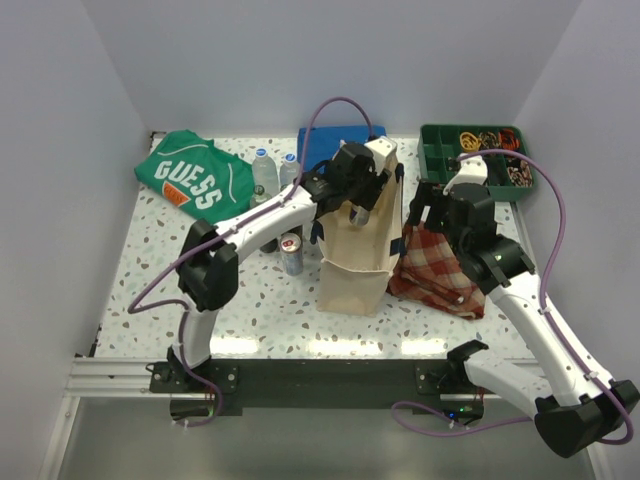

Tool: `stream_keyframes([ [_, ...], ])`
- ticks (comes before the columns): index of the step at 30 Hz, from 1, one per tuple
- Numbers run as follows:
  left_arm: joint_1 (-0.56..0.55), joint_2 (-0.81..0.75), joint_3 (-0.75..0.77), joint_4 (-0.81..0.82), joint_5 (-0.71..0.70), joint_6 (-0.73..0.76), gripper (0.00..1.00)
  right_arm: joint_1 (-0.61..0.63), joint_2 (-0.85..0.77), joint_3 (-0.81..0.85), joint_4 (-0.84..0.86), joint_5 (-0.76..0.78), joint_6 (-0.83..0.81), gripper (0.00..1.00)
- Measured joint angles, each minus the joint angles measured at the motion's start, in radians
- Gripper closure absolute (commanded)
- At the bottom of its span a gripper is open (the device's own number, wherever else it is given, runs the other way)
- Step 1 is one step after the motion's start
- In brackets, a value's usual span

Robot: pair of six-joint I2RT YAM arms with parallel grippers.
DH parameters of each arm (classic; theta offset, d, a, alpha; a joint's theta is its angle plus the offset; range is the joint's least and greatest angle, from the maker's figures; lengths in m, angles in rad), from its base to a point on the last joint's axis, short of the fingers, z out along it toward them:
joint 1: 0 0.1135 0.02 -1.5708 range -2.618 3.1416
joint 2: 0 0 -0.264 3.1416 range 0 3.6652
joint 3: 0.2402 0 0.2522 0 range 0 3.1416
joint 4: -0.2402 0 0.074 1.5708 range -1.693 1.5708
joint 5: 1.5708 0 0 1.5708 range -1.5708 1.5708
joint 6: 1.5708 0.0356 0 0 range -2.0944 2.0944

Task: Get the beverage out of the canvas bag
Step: Take out the drink from the canvas bag.

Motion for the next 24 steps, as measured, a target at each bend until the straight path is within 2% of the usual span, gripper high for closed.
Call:
stream_keyframes([
  [24, -0.002, -0.257, 0.007, -0.154, 0.137, 0.022, 1.0, 0.0, -0.066, 0.0, -0.008, -0.045, 0.048, 0.19],
])
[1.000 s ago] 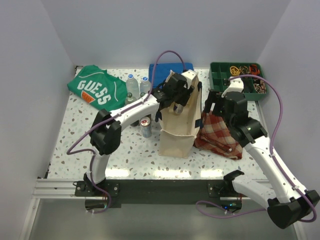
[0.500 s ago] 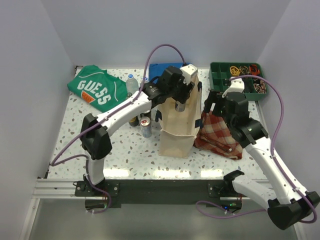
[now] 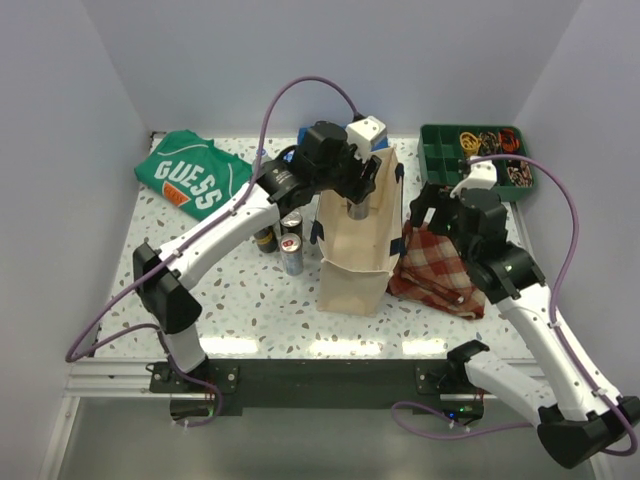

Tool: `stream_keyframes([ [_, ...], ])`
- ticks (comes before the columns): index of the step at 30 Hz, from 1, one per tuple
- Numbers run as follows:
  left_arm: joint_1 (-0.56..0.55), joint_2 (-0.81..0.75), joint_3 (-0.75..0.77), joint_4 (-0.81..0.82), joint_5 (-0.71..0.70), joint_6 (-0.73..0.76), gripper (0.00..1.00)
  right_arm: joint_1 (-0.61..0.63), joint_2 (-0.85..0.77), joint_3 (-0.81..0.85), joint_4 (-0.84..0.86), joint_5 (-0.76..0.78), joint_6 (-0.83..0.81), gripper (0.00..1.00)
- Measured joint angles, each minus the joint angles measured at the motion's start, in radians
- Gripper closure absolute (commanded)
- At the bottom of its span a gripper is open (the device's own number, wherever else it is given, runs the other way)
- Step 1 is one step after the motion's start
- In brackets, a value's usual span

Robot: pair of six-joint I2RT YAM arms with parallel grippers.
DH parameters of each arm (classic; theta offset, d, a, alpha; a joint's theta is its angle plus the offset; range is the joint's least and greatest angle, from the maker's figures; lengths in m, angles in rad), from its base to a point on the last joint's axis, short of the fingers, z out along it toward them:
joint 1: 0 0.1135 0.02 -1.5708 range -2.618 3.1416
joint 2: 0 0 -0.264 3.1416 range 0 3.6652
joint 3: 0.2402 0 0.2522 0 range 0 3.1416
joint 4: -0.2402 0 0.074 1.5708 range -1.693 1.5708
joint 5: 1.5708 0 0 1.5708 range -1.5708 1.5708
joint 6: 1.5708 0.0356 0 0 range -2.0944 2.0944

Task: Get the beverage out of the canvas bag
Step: Take out the drink from the canvas bag.

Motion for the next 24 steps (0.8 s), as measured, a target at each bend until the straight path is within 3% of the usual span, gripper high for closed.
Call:
stream_keyframes([
  [24, -0.002, -0.17, 0.065, -0.149, -0.01, 0.003, 1.0, 0.0, -0.024, -0.007, -0.02, -0.034, 0.042, 0.19],
])
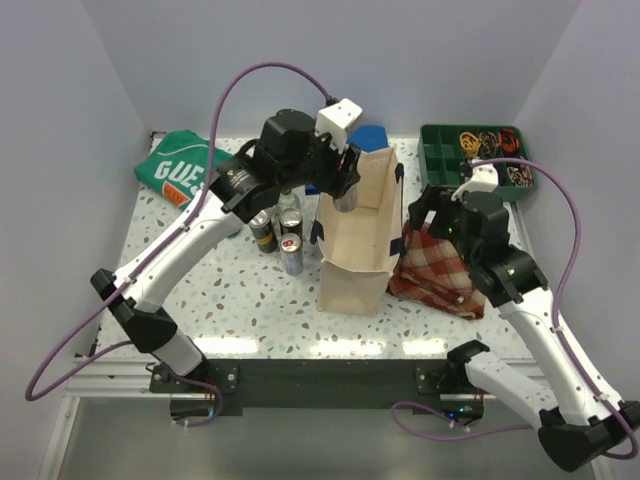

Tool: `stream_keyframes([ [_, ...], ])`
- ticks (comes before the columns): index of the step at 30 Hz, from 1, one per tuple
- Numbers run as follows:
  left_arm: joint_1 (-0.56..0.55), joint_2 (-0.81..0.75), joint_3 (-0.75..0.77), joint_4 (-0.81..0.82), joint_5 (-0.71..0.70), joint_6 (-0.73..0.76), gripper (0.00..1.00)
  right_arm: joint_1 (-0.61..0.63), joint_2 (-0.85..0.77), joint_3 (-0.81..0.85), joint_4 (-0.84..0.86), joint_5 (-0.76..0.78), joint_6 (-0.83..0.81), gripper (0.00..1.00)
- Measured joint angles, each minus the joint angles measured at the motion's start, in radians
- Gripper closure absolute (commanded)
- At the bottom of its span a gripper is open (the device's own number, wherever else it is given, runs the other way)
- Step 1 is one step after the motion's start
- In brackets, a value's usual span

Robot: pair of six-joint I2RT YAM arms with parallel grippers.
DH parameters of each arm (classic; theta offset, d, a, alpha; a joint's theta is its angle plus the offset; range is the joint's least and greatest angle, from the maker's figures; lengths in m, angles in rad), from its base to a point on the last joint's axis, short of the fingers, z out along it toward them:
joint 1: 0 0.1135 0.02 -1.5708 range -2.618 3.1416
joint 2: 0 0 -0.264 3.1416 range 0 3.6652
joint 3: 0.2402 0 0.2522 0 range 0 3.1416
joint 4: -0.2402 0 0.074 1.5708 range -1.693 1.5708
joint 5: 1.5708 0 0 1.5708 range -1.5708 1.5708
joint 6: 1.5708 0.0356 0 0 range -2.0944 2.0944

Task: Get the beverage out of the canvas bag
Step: Place the drink at the center of the board.

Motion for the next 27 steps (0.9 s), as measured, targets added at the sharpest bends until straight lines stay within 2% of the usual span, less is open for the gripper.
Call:
stream_keyframes([
  [12, 0.0, -0.179, -0.026, 0.011, -0.081, 0.0, 1.0, 0.0, 0.005, 0.0, 0.0, -0.007, 0.015, 0.19],
  [27, 0.0, -0.341, -0.21, 0.014, -0.236, -0.01, 1.0, 0.0, 0.014, -0.001, 0.001, -0.025, 0.025, 0.19],
])
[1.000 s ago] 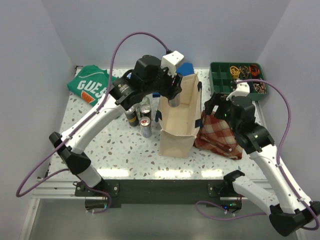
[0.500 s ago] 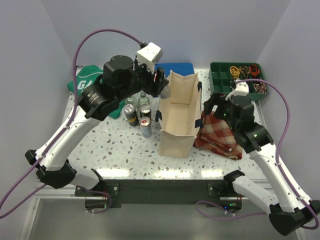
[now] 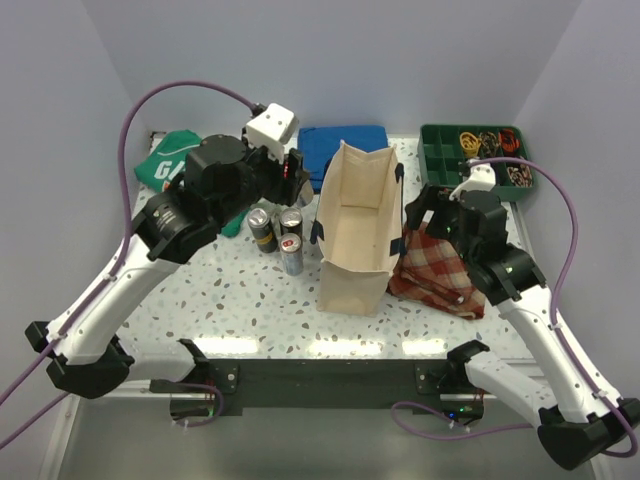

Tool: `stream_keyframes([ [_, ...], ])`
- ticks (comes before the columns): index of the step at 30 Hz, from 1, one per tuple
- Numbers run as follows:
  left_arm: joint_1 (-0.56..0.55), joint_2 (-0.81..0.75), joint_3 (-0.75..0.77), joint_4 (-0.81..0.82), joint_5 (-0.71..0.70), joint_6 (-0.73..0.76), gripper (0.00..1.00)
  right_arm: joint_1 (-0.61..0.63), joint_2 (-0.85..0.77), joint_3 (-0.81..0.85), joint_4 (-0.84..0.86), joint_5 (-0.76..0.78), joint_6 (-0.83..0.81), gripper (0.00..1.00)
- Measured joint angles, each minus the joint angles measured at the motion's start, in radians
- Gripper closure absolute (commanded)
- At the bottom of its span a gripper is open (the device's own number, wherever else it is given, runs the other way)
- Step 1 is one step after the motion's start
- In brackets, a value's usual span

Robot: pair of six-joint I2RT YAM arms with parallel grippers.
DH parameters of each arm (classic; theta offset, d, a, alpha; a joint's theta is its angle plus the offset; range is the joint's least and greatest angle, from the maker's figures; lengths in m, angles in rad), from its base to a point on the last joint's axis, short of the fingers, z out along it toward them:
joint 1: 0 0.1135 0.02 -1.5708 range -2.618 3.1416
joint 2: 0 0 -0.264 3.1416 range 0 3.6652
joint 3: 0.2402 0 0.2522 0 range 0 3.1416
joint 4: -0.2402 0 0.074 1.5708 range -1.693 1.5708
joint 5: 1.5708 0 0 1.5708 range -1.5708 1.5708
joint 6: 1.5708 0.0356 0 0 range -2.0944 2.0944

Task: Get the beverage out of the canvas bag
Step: Place the drink at the center of the board.

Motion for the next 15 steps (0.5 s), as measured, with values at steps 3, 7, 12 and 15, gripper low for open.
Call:
stream_keyframes([
  [3, 0.0, -0.036, -0.037, -0.003, -0.04, -0.008, 1.0, 0.0, 0.002, 0.0, 0.0, 0.0, 0.0, 0.19],
  [7, 0.0, -0.083, -0.099, 0.0, -0.078, -0.029, 1.0, 0.0, 0.013, 0.0, 0.001, -0.001, 0.001, 0.19],
  [12, 0.0, -0.13, -0.177, -0.01, -0.134, -0.058, 1.0, 0.0, 0.024, 0.0, 0.003, -0.002, 0.007, 0.19],
  [15, 0.0, -0.145, -0.213, -0.015, -0.168, -0.071, 1.0, 0.0, 0.024, 0.0, 0.005, -0.002, 0.009, 0.19],
])
